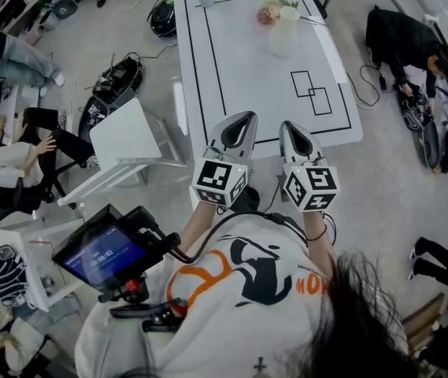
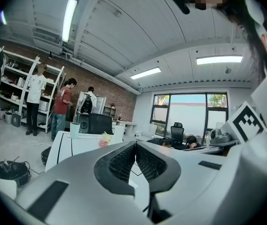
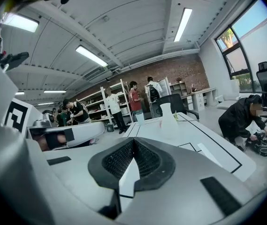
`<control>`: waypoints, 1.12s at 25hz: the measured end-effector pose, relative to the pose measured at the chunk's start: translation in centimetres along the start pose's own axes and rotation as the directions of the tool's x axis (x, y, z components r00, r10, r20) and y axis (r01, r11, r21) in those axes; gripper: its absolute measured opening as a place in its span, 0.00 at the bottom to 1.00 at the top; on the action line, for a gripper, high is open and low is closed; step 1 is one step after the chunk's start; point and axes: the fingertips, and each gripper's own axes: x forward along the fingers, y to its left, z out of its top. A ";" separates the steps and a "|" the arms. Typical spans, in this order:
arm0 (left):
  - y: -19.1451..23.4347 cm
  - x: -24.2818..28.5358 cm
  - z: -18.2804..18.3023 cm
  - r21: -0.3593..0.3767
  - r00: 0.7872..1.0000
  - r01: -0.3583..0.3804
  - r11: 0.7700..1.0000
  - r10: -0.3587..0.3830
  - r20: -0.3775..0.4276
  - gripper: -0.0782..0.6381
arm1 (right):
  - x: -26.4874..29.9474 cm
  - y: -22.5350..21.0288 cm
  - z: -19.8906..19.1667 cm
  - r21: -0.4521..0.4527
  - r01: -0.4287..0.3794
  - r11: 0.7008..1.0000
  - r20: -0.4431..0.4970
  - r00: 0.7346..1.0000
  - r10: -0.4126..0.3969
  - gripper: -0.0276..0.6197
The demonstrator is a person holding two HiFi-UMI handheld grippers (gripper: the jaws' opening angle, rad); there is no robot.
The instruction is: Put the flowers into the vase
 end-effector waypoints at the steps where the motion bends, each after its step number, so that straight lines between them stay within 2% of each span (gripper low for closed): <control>1: 0.9 0.3 0.1 -0.004 1.000 0.003 1.000 -0.003 0.001 0.12 | 0.6 0.2 0.1 0.000 0.005 1.000 0.002 1.000 -0.005 0.06; 9: 5.0 1.5 0.4 -0.042 1.000 0.010 0.999 -0.010 0.002 0.12 | 3.7 0.8 0.7 -0.006 0.031 1.000 -0.009 0.999 -0.031 0.06; 17: 4.5 2.8 0.3 -0.056 0.997 0.068 0.996 -0.070 -0.028 0.12 | 4.7 0.5 2.0 -0.008 0.043 0.999 -0.009 0.999 -0.043 0.06; 28: 6.0 7.3 0.1 -0.041 0.996 0.061 0.997 -0.063 -0.064 0.12 | 7.7 -3.2 2.8 0.027 0.052 0.998 -0.007 0.999 -0.052 0.06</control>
